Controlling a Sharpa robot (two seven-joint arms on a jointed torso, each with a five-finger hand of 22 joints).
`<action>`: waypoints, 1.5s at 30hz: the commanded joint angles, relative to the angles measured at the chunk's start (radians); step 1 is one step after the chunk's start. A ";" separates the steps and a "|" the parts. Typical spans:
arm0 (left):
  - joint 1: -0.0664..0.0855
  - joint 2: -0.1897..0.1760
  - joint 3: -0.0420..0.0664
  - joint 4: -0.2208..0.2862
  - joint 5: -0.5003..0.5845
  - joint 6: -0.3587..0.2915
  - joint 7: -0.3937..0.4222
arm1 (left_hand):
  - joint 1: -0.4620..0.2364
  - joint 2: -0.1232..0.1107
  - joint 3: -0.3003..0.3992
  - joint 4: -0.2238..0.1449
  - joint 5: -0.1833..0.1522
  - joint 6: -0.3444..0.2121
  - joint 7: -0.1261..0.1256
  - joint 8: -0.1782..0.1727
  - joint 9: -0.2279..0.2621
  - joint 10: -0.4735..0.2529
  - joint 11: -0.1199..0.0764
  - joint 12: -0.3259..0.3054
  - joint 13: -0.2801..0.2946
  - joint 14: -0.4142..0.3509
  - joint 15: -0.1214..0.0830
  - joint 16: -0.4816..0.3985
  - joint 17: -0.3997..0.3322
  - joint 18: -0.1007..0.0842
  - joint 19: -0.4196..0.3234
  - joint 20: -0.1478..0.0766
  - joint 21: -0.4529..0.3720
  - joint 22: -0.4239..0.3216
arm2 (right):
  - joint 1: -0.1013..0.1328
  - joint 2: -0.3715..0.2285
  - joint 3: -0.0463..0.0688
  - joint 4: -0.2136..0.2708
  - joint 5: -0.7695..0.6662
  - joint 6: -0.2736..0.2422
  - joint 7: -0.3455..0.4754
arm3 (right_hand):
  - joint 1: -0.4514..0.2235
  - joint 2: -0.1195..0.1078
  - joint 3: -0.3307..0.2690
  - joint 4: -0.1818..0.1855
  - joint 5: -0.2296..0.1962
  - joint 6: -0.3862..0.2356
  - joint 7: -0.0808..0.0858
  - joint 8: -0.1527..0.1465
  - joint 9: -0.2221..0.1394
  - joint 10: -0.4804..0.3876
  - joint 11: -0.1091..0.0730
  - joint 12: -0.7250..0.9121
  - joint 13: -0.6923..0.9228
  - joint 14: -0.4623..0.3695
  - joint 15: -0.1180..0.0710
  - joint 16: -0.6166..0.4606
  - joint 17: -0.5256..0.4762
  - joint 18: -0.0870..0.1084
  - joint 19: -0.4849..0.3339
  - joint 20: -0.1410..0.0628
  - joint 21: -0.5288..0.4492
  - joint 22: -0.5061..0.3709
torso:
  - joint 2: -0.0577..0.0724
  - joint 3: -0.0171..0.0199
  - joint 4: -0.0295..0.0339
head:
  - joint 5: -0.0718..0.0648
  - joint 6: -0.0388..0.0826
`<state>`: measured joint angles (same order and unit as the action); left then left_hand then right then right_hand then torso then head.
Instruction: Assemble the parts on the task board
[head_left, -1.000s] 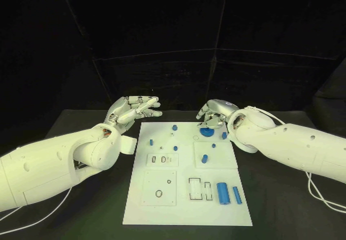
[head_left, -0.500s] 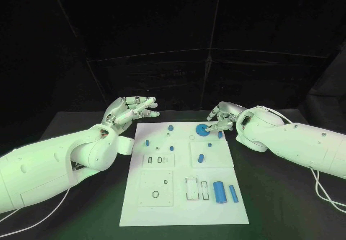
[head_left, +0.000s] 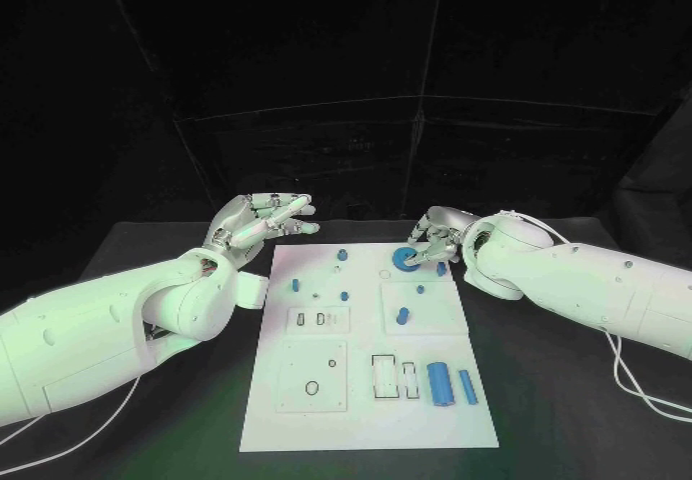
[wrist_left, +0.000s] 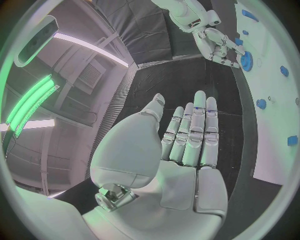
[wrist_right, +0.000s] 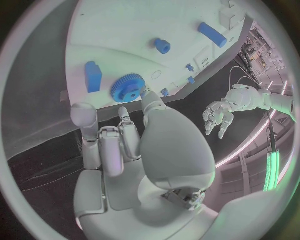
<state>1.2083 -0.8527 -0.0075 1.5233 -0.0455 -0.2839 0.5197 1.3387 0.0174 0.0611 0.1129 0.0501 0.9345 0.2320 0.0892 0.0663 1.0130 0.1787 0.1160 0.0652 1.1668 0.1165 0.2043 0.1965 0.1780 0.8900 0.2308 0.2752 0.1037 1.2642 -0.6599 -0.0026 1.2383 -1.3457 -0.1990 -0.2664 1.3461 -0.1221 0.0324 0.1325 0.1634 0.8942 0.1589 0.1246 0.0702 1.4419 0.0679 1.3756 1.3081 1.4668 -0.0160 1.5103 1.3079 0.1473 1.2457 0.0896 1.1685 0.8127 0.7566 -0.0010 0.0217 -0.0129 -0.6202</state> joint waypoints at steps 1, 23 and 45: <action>0.001 0.001 0.001 0.000 -0.004 0.014 0.003 | 0.001 0.007 -0.001 -0.006 0.003 0.001 0.002 -0.005 0.000 -0.005 -0.003 -0.004 -0.001 -0.006 0.001 -0.007 0.002 0.007 0.007 0.003 -0.004 -0.001 | 0.002 0.005 0.001 -0.004 -0.025 0.022 0.004 | 0.013 0.005 0.000 0.006 0.003 -0.004 0.000 0.007 0.001 0.013 0.002 0.018 0.053 0.072 0.008 0.008 0.094 -0.009 0.000 0.006 0.008 0.004 | 0.001 -0.0002 0.0011 | 0.002 -0.002; 0.001 0.001 0.001 -0.004 -0.004 0.016 -0.002 | 0.002 0.008 0.000 -0.007 0.003 0.001 0.002 -0.005 0.000 -0.005 -0.003 -0.005 -0.001 -0.006 0.001 -0.008 0.002 0.007 0.008 0.003 -0.004 -0.001 | 0.001 0.020 0.000 -0.014 -0.087 0.046 0.001 | 0.068 0.062 0.038 -0.041 -0.035 0.056 -0.010 0.053 0.005 0.061 -0.006 0.103 0.153 0.079 0.002 0.022 0.135 -0.015 0.015 0.002 0.038 0.043 | 0.000 0.0002 -0.0005 | 0.003 -0.010; 0.001 0.000 0.001 -0.004 -0.004 0.018 -0.007 | 0.003 0.010 0.000 -0.008 0.003 0.001 0.002 -0.006 0.000 -0.005 -0.003 -0.005 -0.001 -0.006 0.001 -0.009 0.003 0.007 0.009 0.003 -0.004 -0.001 | -0.003 0.009 0.000 0.053 -0.145 -0.137 0.015 | 0.034 0.102 0.096 -0.048 0.021 0.124 -0.030 0.061 0.000 0.083 -0.023 0.130 0.187 0.085 -0.011 0.033 0.168 -0.020 0.032 -0.010 0.061 0.076 | 0.000 -0.0001 0.0002 | 0.006 -0.012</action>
<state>1.2082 -0.8525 -0.0077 1.5179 -0.0456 -0.2783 0.5124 1.3387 0.0174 0.0611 0.1130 0.0501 0.9345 0.2320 0.0893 0.0664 1.0130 0.1787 0.1161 0.0652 1.1668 0.1166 0.2003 0.1975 0.1781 0.8937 0.2344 0.2752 0.1033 1.2583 -0.6476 -0.0034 1.2703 -1.4701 -0.2185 -0.2691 1.3873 -0.0324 0.1229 0.0830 0.1794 1.0043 0.1359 0.1829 0.0650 1.4666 0.0533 1.5016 1.3078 1.4631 -0.0198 1.5364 1.3075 0.1476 1.2707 0.0783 1.2229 0.8867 0.7569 -0.0010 0.0211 -0.0099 -0.6331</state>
